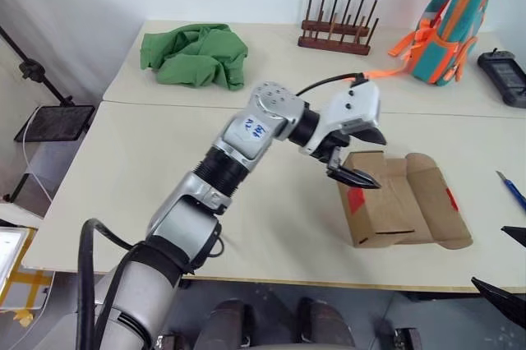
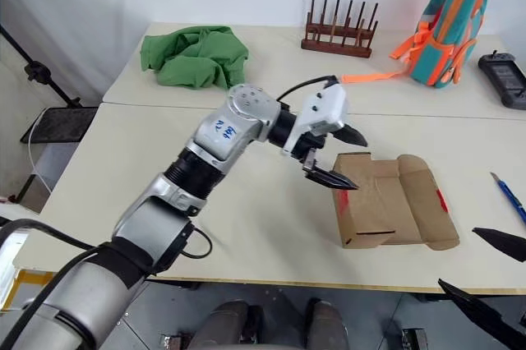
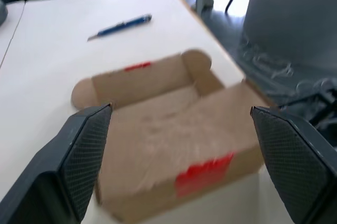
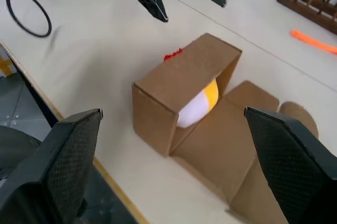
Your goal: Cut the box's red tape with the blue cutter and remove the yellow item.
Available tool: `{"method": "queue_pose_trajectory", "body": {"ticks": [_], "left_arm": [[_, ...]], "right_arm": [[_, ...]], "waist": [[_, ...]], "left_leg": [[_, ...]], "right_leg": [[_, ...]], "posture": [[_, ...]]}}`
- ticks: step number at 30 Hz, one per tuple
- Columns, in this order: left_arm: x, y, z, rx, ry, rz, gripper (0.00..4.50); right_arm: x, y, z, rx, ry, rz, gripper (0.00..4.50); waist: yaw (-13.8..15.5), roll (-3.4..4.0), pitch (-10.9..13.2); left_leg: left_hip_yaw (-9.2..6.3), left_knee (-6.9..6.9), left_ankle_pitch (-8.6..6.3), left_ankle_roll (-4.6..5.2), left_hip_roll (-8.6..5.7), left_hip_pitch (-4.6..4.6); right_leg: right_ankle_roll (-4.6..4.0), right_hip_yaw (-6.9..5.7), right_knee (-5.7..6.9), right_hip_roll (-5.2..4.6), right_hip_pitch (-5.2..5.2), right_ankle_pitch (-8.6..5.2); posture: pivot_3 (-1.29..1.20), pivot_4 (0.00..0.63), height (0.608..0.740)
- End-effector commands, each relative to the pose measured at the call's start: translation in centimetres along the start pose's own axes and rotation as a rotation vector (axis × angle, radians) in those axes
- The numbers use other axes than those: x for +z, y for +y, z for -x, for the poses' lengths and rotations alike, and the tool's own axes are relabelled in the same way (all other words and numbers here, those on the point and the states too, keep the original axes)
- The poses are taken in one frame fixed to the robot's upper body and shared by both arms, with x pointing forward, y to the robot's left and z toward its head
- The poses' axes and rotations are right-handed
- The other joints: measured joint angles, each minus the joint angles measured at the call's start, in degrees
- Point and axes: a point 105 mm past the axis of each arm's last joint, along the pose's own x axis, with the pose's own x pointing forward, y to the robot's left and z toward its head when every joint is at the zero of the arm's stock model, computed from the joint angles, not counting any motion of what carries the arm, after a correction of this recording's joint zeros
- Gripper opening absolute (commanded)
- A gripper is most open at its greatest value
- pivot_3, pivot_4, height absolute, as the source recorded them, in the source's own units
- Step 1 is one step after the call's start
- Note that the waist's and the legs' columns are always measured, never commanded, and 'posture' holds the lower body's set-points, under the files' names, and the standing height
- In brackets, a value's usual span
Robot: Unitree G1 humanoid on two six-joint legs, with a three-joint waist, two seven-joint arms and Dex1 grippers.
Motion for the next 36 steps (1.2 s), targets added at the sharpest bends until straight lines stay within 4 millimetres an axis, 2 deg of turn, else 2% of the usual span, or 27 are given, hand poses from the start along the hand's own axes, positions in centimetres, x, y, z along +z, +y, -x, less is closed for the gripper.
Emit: {"method": "queue_pose_trajectory", "body": {"ticks": [1,3,7,12,15,18,25,29,32,36], "left_arm": [[2.1,0.8,-2.1,0.019,-0.056,-0.048,4.29],[2.6,1.1,-3.8,0.02,-0.06,-0.068,3.87],[2.6,1.6,-6.2,0.053,-0.026,-0.131,2.7],[0.3,0.6,-7.8,-0.018,0.106,-0.209,1.1],[-2.0,-0.8,-8.2,-0.112,0.171,-0.182,1.1],[-3.2,-1.4,-8.2,-0.15,0.2,-0.18,1.1],[-4.5,-0.7,-3.6,-0.167,0.24,-0.155,1.1],[-7.5,-1.2,-0.4,-0.168,0.296,-0.053,1.1],[-9.3,-2.0,0.6,-0.156,0.324,-0.011,1.1],[-9.2,-2.5,1.0,-0.113,0.273,0.042,1.1]], "right_arm": [[0.1,0.1,0.0,-0.014,0.002,0.015,4.5],[0.0,0.2,0.0,-0.017,0.004,0.013,4.5],[-0.2,0.3,-0.4,-0.021,0.003,0.012,4.5],[-0.1,0.6,-0.6,-0.037,-0.009,0.007,4.5],[-0.2,0.7,-0.6,-0.043,-0.01,0.0,4.5],[-0.3,0.8,-0.6,-0.046,-0.012,-0.002,4.5],[-1.0,0.4,-0.1,-0.051,-0.016,-0.006,4.5],[-1.3,0.2,0.1,-0.041,-0.02,-0.011,4.5],[-1.5,-0.1,-0.1,-0.02,-0.023,-0.01,4.5],[-1.0,-0.8,-0.7,0.002,-0.037,0.002,4.5]], "waist": [[0.3,0.0,0.0],[0.7,-0.01,0.0],[0.8,-0.02,0.0],[0.8,-0.01,0.0],[1.0,0.0,0.0],[1.0,0.0,0.0],[0.8,0.0,0.0],[0.5,0.02,0.0],[-0.3,-0.06,-0.1],[-0.8,-0.23,-0.3]], "left_leg": [[0.01,0.0,-0.01,0.02,0.0,-0.02],[0.04,-0.02,-0.03,0.02,0.0,-0.08],[0.12,-0.07,-0.04,0.04,0.01,-0.09],[0.22,-0.06,-0.06,0.09,0.03,-0.09],[0.21,-0.06,-0.08,0.11,0.02,-0.14],[0.22,-0.06,-0.13,0.17,0.02,-0.18],[0.23,-0.04,-0.16,0.22,0.02,-0.17],[0.23,-0.02,-0.16,0.22,0.04,-0.14],[0.21,-0.01,-0.15,0.2,0.09,0.08],[0.19,0.03,-0.19,0.22,0.09,0.41]], "right_leg": [[0.01,0.0,-0.02,0.0,0.0,0.0],[0.01,-0.02,-0.04,0.05,-0.07,0.0],[0.01,-0.29,-0.09,0.15,-0.11,0.0],[0.01,-0.45,-0.08,0.12,-0.18,0.0],[0.01,-0.48,-0.08,0.12,-0.23,0.0],[0.01,-0.48,-0.03,0.12,-0.27,0.0],[0.01,-0.51,-0.01,0.15,-0.25,0.0],[0.01,-0.49,0.04,0.16,-0.23,0.0],[0.0,-0.49,0.07,0.18,0.03,0.0],[0.01,-0.38,-0.07,-0.01,0.36,0.0]], "posture": [[0.0,0.15,0.74],[0.0,0.15,0.74],[0.0,0.15,0.74],[0.0,0.15,0.74],[0.0,0.15,0.74],[0.0,0.15,0.74],[0.0,0.15,0.74],[0.0,0.15,0.74],[0.0,0.15,0.74],[0.0,0.15,0.74]]}}
